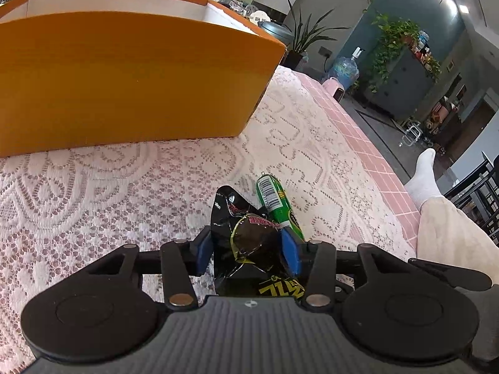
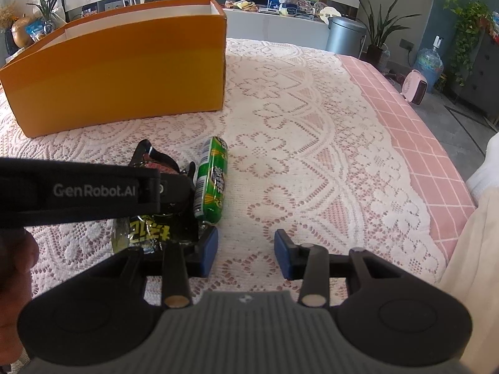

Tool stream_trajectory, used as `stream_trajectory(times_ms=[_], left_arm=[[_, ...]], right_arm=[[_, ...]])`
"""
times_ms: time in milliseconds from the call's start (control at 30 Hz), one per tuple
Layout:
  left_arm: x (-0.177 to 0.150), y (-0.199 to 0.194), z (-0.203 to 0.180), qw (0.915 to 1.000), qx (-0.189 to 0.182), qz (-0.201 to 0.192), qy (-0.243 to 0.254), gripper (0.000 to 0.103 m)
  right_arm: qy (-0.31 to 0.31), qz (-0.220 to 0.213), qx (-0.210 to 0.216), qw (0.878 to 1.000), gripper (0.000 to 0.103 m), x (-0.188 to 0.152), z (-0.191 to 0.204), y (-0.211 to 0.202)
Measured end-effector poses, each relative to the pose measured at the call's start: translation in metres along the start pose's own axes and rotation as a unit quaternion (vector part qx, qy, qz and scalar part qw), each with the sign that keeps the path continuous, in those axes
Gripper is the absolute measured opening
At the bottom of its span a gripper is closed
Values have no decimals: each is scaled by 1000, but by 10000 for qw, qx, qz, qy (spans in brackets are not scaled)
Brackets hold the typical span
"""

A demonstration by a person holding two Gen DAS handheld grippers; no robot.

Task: Organize snacks
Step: 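Lower the right tool and close it around the green snack can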

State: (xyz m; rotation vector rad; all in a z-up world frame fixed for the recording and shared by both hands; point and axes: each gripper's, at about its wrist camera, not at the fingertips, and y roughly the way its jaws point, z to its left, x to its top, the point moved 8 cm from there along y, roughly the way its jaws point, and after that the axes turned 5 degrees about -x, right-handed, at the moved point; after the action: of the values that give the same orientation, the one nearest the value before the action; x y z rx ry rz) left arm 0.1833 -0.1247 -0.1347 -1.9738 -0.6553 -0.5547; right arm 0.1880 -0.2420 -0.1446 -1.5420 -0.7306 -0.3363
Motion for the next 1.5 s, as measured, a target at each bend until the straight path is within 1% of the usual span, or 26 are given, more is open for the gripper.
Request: stream_trajectory(times_ms=[200,333,400,467,567,667,833,967,1233,1367,1433,1467,1500], left_arm=[[-1,-10,-2,9998,83,-54,165,49],[2,-21,6,9990,332,-64,300,49],[5,-29,11,9974,560,-87,441,49],[8,-36,15,9961,686,-127,537,49],[10,-41,23,9953,800,-122,538,49],[13,-44,34,9950,895,-105,432,49],[14,-49,44,9950,947,-112,303,49],[14,-51,48,9950,957,-123,263,49],[12,-48,54,9957,903,-64,201,49],[12,-48,55,9957,888,-79,236,50],[12,-47,56,9959,880,-81,207,50],[12,-47,57,9961,867,-80,170,50],[12,-47,58,9963,851,-79,127,50]], right_arm=[[-19,-43,38,10000,39,0,2,-2],[133,-194,100,9997,40,4,-2,-6],[216,-320,97,9992,41,7,-4,-9],[272,-451,109,9986,41,11,-5,-13],[302,-622,186,9974,42,18,-1,-16],[249,-644,301,9972,42,24,6,-13],[140,-615,361,9974,41,35,17,-2],[85,-582,290,9978,41,44,20,9],[81,-440,240,9987,40,47,22,26],[109,-343,235,9991,34,43,22,32],[129,-283,240,9992,33,41,23,34],[124,-312,235,9992,31,40,23,34],[90,-327,237,9991,25,40,23,34]])
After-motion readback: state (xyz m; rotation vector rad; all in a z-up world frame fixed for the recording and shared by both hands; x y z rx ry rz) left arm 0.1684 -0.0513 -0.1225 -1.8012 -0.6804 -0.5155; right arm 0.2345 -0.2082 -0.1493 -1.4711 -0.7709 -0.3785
